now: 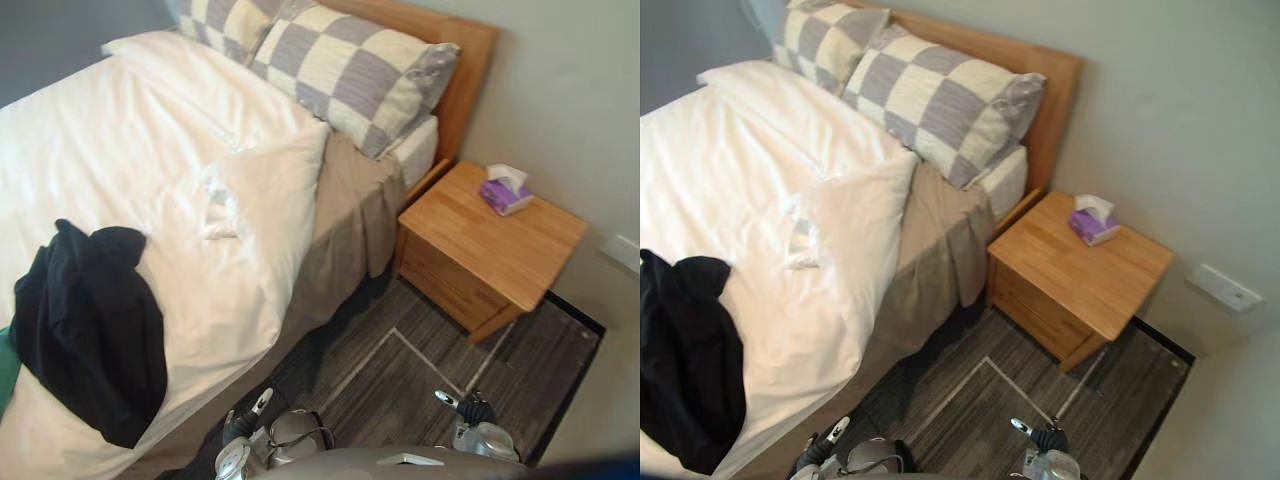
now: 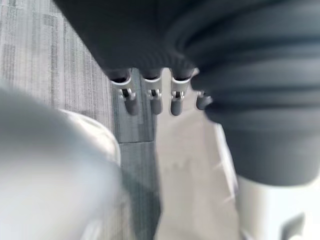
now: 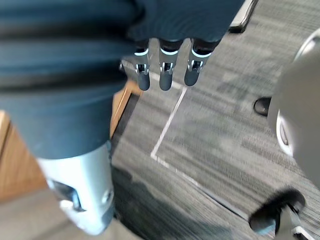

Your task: Tidy the bed and pick cloth on bed and put in laundry

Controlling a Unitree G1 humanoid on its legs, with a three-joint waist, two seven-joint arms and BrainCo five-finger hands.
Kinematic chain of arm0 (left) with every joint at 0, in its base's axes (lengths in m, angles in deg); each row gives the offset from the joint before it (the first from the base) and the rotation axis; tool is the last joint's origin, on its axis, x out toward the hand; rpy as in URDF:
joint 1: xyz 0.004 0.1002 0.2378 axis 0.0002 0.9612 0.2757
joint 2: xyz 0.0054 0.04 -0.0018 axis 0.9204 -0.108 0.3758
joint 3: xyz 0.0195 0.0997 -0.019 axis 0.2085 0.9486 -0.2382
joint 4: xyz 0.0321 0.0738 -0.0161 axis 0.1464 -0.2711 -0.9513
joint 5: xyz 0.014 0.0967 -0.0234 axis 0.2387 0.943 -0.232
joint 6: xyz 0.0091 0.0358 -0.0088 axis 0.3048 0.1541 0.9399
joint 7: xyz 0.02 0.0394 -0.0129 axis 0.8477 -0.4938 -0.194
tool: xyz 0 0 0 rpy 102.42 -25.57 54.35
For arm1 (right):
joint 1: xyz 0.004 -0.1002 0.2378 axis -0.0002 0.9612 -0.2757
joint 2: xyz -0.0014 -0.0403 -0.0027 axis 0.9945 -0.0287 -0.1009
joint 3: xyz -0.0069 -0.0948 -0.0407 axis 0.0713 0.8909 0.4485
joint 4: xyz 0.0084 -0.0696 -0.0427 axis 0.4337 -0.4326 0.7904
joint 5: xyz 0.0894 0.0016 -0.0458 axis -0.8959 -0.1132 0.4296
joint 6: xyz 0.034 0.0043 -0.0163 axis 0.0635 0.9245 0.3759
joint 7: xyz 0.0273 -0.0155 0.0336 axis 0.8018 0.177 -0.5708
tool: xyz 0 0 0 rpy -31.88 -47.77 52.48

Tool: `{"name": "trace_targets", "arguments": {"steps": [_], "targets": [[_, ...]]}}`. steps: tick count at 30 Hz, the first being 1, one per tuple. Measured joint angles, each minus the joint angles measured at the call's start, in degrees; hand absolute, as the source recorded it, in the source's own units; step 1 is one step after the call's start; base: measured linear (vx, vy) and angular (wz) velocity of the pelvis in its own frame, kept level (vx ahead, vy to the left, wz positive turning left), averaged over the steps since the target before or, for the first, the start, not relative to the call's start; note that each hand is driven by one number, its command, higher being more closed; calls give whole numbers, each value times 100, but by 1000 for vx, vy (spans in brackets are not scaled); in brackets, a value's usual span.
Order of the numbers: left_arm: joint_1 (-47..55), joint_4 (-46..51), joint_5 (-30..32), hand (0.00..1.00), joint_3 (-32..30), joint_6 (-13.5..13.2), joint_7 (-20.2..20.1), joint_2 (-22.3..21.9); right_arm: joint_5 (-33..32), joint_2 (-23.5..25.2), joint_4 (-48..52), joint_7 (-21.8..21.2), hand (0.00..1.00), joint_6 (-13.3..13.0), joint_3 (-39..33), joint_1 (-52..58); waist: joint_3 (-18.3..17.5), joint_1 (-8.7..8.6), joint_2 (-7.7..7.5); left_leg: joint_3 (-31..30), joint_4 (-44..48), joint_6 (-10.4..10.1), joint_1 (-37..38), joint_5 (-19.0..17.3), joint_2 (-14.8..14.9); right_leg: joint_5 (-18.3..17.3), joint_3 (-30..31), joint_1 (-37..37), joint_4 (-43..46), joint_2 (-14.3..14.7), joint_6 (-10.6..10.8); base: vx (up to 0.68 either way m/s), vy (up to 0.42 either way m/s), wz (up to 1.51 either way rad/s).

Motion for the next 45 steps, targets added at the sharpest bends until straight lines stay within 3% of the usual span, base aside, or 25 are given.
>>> {"name": "trace_targets", "arguments": {"steps": [1, 2, 3, 4, 5, 7, 10, 11, 12, 14, 16, 18, 19, 20, 21, 23, 25, 27, 28, 31, 35, 38, 40, 41, 45], "targets": [[-48, -39, -6, 0, 9, 21, 13, 9, 1, 1, 24, 0, 0, -11, -27, -149, 91, 14, 144, 113, -29, 11, 94, 33, 225, -299, 277, 2, -984, 395, 143, 167, 11, 40], [-38, -52, -6, 0, -12, 21, 10, 37, 1, 46, 34, 7, 0, -11, -28, -162, 80, 43, 82, 216, 75, 35, 94, 48, 254, -47, 317, 183, -1896, 532, 113, 170, -30, 28], [-102, -18, -18, 0, -48, 17, 6, 124, 1, 172, 38, 28, 0, -10, -72, -175, 167, 116, -163, 351, 448, 113, 60, 79, 166, 987, 317, 284, -2500, 455, -46, 112, -60, 34], [-133, -12, 5, 0, -65, -22, -19, 207, 1, 274, 39, 37, 0, -20, -107, -151, 234, 83, -295, 402, 742, 117, -34, 37, 141, 1217, 172, 449, -2490, 337, -190, 183, -98, 83], [-131, -147, 5, 0, -14, 22, -39, 174, 4, 221, 39, 55, 0, 13, -260, -31, 56, 6, -176, 347, 163, 64, 42, -24, -8, 1219, -115, 664, -2476, 423, -132, 261, -48, 115], [-71, -216, 3, 0, 33, 17, -64, 151, 2, 121, -112, 51, 0, 40, -309, 83, -98, 31, -264, 322, -680, 37, 453, 162, -351, 1115, -375, 830, -2409, 368, -9, 245, -6, 91], [-23, -316, -75, 0, 266, 52, -117, 235, 1, -12, -239, 50, 0, 48, -316, -71, -91, 43, -80, 15, -1297, 26, 684, 385, -501, 795, -337, 290, -699, 33, 120, 178, 82, 65], [-24, -325, -97, 0, 407, 58, -115, 256, 2, -11, -234, 41, 0, 42, -358, -83, -18, 7, -48, -127, -1397, 33, 860, 389, -505, 770, -203, 6, 343, -187, 149, 158, 55, 75], [-23, -332, -83, 0, 612, 65, -118, 419, 2, -22, -245, 42, 0, 43, -379, -148, 99, -18, -43, -300, -1463, 50, 1028, 376, -496, 596, 137, -284, 1263, -378, 208, 146, 21, 77], [-35, -361, -65, 0, 809, 73, -114, 612, 2, 81, -190, 34, 0, 30, -339, -151, 107, -84, -193, -590, -1519, 35, 1144, 379, -485, 46, 402, -516, 1598, -377, 159, 151, -36, 84], [-38, -368, -63, 0, 897, 68, -115, 645, 1, 80, -189, 36, 0, 24, -306, -157, 107, -79, -212, -845, -1555, -4, 1198, 403, -451, -119, 621, -758, 1402, -302, 55, 137, -78, 78], [-60, -426, -68, 0, 904, 52, -112, 673, -5, 44, -197, 40, 0, 19, -197, -161, 122, -137, -252, -1289, -1606, -161, 1162, 489, -501, 12, 1314, -829, 245, 25, 79, 82, -203, 95], [-62, -421, -64, 0, 908, 35, -112, 715, -10, 72, -203, 39, 0, 19, -189, -152, 130, -140, -349, -1405, -1658, -221, 1138, 521, -584, 233, 1557, -800, -150, 62, 57, 24, -254, 111], [-119, -455, -67, 0, 893, 17, -112, 785, -16, 119, -294, 38, 0, 19, -195, -162, 152, -177, -515, -1653, -1865, -318, 1148, 585, -773, 113, 1789, -742, -389, 24, 36, 14, -221, 76], [-154, -460, -79, 0, 883, 24, -94, 762, -16, 101, -349, 32, 0, 30, -201, -198, 167, -158, -462, -1712, -2037, -362, 1208, 661, -725, 78, 1731, -732, -380, 87, 41, 8, -240, 70], [-151, -454, -70, 0, 810, 16, -99, 532, -25, -75, -344, 57, 0, -8, -195, -289, 234, -160, -159, -1844, -2437, -463, 1185, 1022, -586, -87, 1669, -811, -380, 287, 86, 32, -178, 40], [-145, -454, 23, 0, 608, 15, -94, 406, -29, -100, -321, 56, 0, -11, -185, -280, 262, -173, -95, -1959, -2434, -487, 1198, 1034, -523, -46, 1550, -716, -311, 355, 90, 84, -137, 41], [-146, -432, 149, 0, 525, 12, -110, 336, -79, -74, -287, 55, 0, -21, -179, -168, 231, -229, -157, -2052, -2419, -528, 1233, 1017, -455, -44, 1673, -530, -310, 441, 90, 163, -68, 56], [-183, -394, 150, 0, 364, -5, -112, 293, -84, 11, -290, 54, 0, -19, -158, -138, 201, -85, -229, -2026, -2410, -562, 1306, 1005, -425, -44, 1776, -432, -362, 490, 90, 138, -13, 22], [-176, -417, 168, 0, 167, 9, -112, 361, -151, 121, -295, 55, 0, -22, -112, -115, 88, -42, -427, -1919, -2408, -565, 1323, 1006, -436, 9, 1875, -393, -511, 496, 18, 113, 19, -5], [-161, -452, 183, 0, -83, 66, -119, 355, -600, 124, -92, 88, 0, -29, -220, -9, 56, -81, -433, -1648, -2431, -567, 1395, 1007, -469, 242, 2041, -202, -875, 466, 32, -7, 51, -14], [-138, -446, 169, 0, -299, 66, -120, 363, -758, 38, 637, 214, 0, -10, -480, 226, 43, -118, -416, -1633, -2447, -533, 1373, 1031, -542, 242, 2049, -183, -1021, 401, 31, -85, 22, -3], [-58, -425, 168, 0, -305, 61, -120, 382, -752, -197, 1445, 310, 0, 33, -691, 338, 15, -163, -372, -1636, -2452, -511, 1320, 1058, -554, 242, 2046, -176, -1077, 390, 27, -150, 4, 3], [37, -395, 169, 0, -298, 51, -127, 386, -725, -484, 2035, 388, 0, 35, -810, 329, -25, -243, -337, -1646, -2453, -506, 1275, 1055, -560, 248, 2024, -194, -1114, 388, 23, -153, 17, 3], [419, -376, 239, 0, -152, 35, -158, 437, -239, -1619, 3679, 633, 0, -95, -1163, 196, -154, -259, -266, -1640, -2453, -484, 1175, 1030, -608, 240, 2022, -233, -1237, 387, 52, -92, 30, 6]]}}
